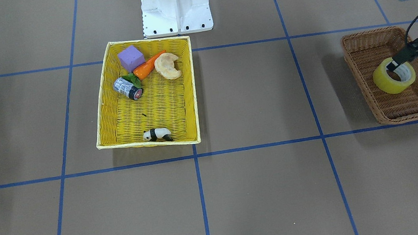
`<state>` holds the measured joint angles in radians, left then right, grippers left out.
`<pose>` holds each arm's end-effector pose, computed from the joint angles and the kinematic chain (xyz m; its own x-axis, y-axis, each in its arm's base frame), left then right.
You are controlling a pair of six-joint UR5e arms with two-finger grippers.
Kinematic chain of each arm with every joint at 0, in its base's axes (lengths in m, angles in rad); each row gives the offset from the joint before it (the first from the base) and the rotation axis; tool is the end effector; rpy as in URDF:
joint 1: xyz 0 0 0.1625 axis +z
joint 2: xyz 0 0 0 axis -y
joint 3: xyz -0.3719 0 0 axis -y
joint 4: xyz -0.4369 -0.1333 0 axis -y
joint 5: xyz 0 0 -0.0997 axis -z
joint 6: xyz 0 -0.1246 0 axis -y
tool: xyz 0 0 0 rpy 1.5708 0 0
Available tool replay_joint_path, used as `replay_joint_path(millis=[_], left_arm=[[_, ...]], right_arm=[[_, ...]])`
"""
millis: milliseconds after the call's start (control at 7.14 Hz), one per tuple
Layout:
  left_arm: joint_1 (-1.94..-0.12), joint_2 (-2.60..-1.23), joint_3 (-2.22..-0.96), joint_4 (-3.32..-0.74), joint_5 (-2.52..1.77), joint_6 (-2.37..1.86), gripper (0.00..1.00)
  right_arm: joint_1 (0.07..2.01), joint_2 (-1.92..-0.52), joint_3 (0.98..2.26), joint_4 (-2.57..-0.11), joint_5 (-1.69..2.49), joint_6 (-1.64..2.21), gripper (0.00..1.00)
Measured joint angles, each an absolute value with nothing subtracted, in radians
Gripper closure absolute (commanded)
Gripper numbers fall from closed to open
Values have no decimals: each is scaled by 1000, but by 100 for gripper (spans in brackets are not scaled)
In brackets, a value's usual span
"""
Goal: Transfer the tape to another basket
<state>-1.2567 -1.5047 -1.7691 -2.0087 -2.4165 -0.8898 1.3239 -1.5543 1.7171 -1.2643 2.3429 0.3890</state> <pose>0.1278 -0.5232 0.4917 0.5206 -0.2512 -0.8160 0.2294 0.9618 -0.1497 -0.0935 -0.5607 0.4981 0.6541 -0.1171 0.7473 -0.0326 0.9827 0.1825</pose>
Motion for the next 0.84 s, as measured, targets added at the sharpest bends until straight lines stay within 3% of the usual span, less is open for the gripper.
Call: replay_joint_path(millis=[420, 840], left_arm=[[-1477, -1499, -1781, -1795, -2346, -225, 2], [-1514, -1511, -1720, -1692, -2309, -55, 2]], right_arm=[[1417, -1539, 1719, -1438, 2334, 162, 0], [1505, -1550, 1727, -1563, 2327, 16, 0]])
